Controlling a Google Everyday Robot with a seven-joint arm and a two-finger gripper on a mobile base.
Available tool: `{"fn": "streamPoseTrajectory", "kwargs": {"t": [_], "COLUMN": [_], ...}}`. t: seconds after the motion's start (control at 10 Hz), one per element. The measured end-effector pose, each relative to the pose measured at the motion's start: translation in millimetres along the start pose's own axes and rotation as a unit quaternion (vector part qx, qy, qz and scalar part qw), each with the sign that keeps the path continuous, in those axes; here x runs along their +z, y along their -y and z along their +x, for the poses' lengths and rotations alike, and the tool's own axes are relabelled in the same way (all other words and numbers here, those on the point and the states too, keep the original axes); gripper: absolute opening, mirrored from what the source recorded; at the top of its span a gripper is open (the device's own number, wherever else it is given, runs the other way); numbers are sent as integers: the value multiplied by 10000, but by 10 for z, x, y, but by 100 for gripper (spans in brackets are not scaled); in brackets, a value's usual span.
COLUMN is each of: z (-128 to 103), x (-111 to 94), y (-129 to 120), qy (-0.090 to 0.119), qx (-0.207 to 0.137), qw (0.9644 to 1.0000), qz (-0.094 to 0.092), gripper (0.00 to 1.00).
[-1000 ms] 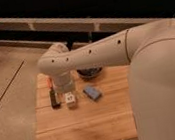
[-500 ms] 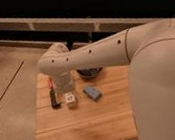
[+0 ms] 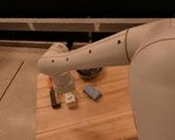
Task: Push the ceramic bowl across the table
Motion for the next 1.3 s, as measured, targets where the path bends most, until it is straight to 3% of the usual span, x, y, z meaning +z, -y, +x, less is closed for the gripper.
{"fn": "streamPoseTrajectory", "kwargs": {"t": [0.9, 1.0, 1.3], "z": [-7, -54, -553], "x": [-11, -31, -250], "y": [-2, -1, 99], "qy": [23, 106, 866], "qx": [0, 18, 127], "qw": [10000, 9999, 9960], "qz": [4, 15, 158], "gripper": [65, 65, 65]}}
